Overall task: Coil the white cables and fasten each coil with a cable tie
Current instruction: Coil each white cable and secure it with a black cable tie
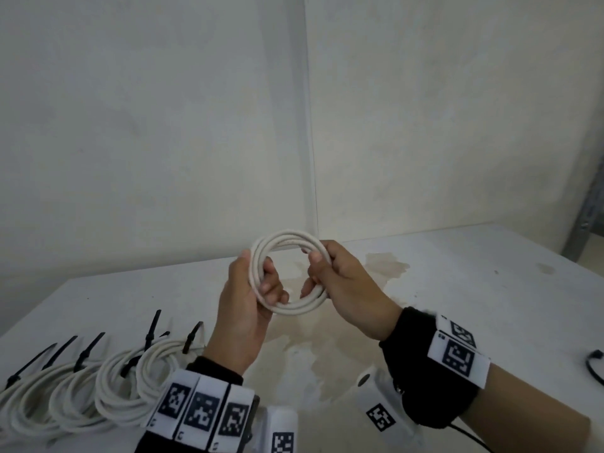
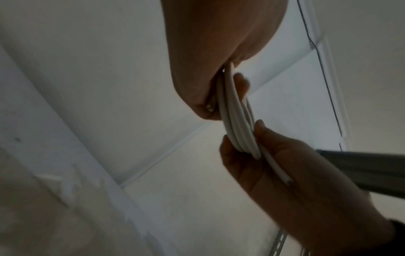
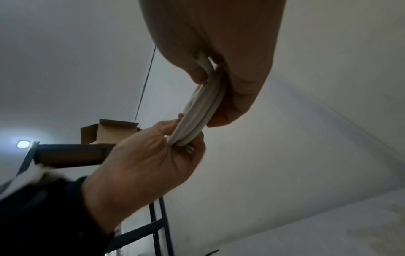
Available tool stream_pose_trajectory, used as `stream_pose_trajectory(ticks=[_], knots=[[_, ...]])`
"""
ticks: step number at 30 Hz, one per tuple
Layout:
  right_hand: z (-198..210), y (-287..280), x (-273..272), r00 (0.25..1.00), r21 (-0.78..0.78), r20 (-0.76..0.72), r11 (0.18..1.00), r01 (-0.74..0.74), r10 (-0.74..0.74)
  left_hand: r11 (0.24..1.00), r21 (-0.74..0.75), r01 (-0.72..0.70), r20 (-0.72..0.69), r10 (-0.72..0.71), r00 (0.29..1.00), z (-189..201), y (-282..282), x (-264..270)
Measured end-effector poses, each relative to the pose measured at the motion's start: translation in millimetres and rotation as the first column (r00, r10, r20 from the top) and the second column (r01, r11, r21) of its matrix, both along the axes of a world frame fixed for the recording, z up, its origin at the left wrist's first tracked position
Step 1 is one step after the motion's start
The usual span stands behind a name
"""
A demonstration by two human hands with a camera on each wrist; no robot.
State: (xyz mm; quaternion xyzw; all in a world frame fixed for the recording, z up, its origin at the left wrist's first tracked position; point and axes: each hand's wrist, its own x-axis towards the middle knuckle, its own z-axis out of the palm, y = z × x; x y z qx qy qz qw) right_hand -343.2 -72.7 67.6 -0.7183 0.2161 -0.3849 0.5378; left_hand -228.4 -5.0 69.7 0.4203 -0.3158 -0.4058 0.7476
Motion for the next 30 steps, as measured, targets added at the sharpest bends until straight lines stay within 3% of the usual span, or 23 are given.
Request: stream_pose_trajectory(ticks=[4,9,18,25,28,30], knots=[[5,-4,-7,0.999,-0.06,-0.016,0.997,0.045,-0.046,0.99,0.126,0.056,0.078,-0.066,0.995,-15,6,1],[4,-7,-12,0.997,-0.079,-0.058,0.996,0.043,-0.048,0.98,0.171,0.106,0.169,-0.136,0.976,-19,11,5],[16,-7,-17,0.945,-0.199,-0.327,0.976,-0.091,0.021,0.93,0.293,0.222,0.329,-0.315,0.89,13,3,6],[12,-8,-24,0.987,-0.006,-0.131,0.996,-0.093,0.091,0.981,0.159,0.107,0.084,-0.122,0.989,5,0,-10],[6,-7,-27,0.992,0.068,-0.084,0.993,-0.094,0.099,0.985,0.139,0.102,0.013,-0.105,0.994,0,-3,-11],[3,-8,-27,0.995,0.018,-0.087,0.999,-0.042,0.044,0.979,0.152,0.136,-0.001,-0.138,0.99,-6,-5,-14]])
